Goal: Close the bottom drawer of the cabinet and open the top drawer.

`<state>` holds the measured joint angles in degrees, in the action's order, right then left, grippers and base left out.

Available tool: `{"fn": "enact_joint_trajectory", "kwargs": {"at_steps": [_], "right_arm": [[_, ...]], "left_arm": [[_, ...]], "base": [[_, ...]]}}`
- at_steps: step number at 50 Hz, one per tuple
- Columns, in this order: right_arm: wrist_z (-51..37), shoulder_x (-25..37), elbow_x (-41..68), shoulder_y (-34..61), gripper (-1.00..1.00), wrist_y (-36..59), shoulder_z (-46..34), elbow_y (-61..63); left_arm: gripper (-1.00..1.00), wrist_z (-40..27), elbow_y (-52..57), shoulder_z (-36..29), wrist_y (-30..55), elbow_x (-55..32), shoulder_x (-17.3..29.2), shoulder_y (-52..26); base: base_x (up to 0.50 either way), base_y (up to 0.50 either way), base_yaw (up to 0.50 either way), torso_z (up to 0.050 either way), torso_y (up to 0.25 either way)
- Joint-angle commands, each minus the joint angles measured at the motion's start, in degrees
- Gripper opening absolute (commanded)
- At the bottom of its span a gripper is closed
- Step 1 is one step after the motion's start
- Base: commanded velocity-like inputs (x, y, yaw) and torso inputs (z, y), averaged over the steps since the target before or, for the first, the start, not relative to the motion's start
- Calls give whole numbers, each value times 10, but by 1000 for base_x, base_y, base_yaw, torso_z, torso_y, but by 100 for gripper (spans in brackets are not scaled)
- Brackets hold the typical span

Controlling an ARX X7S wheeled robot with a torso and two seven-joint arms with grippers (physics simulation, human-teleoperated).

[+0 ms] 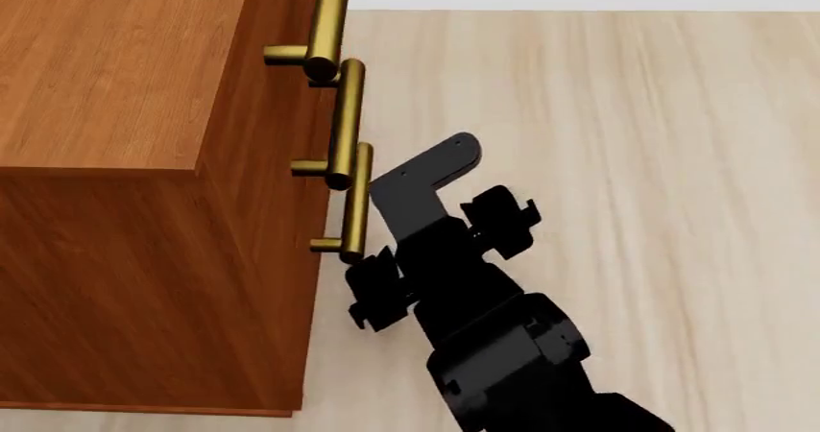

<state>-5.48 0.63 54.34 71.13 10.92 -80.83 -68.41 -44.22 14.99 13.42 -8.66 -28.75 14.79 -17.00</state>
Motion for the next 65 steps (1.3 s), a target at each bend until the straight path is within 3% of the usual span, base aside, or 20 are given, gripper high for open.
{"fn": "enact_joint_trajectory", "kwargs": {"at_steps": [1, 14, 24, 28, 33, 44, 47, 51, 65], "right_arm": [[0, -6, 56, 11, 100, -20, -47, 23], [11, -6, 62, 7, 100, -21, -62, 41], [-1, -6, 77, 15, 100, 6, -43, -17], [-106, 111, 111, 8, 100, 55, -30, 201], [-167, 198, 136, -14, 100, 74, -25, 354], [-192, 276, 171, -50, 100, 73, -12, 483], [-198, 303, 208, -63, 100, 76, 3, 527], [-216, 334, 271, -82, 100, 82, 29, 562], [-307, 449, 275, -80, 100, 59, 59, 770]], "left_arm": [[100, 0, -1, -1, -3, -2, 1, 1], [100, -1, -1, -2, -4, -4, 3, 1], [100, -1, -2, -3, -7, -6, 3, 2], [100, -1, -4, -4, -6, -6, 4, 0], [100, -4, -2, -5, -4, -6, 5, 0], [100, -6, -3, -6, -4, -6, 6, 1], [100, 9, -23, -5, -32, -2, -4, 12], [100, -8, -3, -7, -3, -8, 7, 0], [100, -10, -3, -9, -1, -7, 9, 0]], "base": [[0, 0, 3, 0, 0], [0, 1, 2, 0, 0], [2, 1, 2, 0, 0], [0, 1, 0, 0, 0], [0, 0, 0, 0, 0], [0, 0, 0, 0, 0], [0, 0, 0, 0, 0], [0, 0, 0, 0, 0], [0, 0, 0, 0, 0]]}}
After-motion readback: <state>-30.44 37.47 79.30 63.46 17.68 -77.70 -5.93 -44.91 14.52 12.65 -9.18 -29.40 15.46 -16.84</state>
